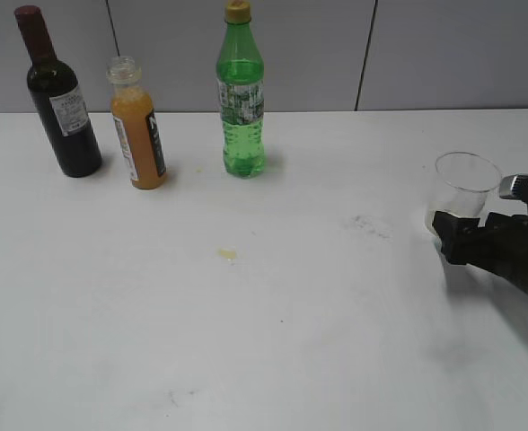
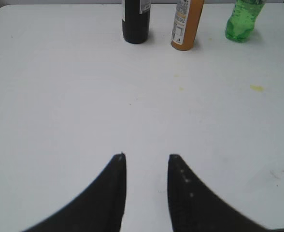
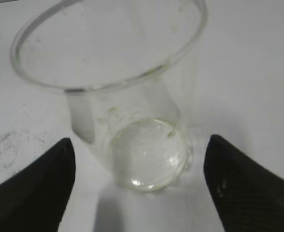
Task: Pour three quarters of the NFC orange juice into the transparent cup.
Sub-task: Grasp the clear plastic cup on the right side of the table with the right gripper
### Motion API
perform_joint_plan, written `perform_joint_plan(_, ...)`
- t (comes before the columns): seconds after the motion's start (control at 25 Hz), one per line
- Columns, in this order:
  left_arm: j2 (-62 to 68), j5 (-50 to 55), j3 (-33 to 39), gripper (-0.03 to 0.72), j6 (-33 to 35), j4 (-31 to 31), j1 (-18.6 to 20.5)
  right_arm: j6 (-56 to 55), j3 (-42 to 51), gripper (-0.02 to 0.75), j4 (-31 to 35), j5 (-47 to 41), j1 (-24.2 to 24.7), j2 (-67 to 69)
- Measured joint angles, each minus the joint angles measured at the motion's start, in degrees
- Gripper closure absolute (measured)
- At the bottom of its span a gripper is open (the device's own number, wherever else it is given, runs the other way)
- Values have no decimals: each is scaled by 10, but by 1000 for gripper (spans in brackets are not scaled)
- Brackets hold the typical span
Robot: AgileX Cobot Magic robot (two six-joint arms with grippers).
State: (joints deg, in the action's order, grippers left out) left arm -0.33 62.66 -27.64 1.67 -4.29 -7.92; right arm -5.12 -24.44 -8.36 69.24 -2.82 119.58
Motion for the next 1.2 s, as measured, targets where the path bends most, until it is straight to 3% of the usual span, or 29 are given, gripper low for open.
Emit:
perform_joint_plan(0.28,0,0,0,449,0,0,0,0,-59,99,-36,1,0,50)
perform_joint_plan(0.8,0,0,0,449,0,0,0,1,-120,107,-43,2,0,93)
perform_joint_plan(1.04,0,0,0,449,0,0,0,1,-120,195,-52,2,0,93)
perform_joint_plan(1.2,0,0,0,449,0,0,0,1,-120,210,-59,2,0,93)
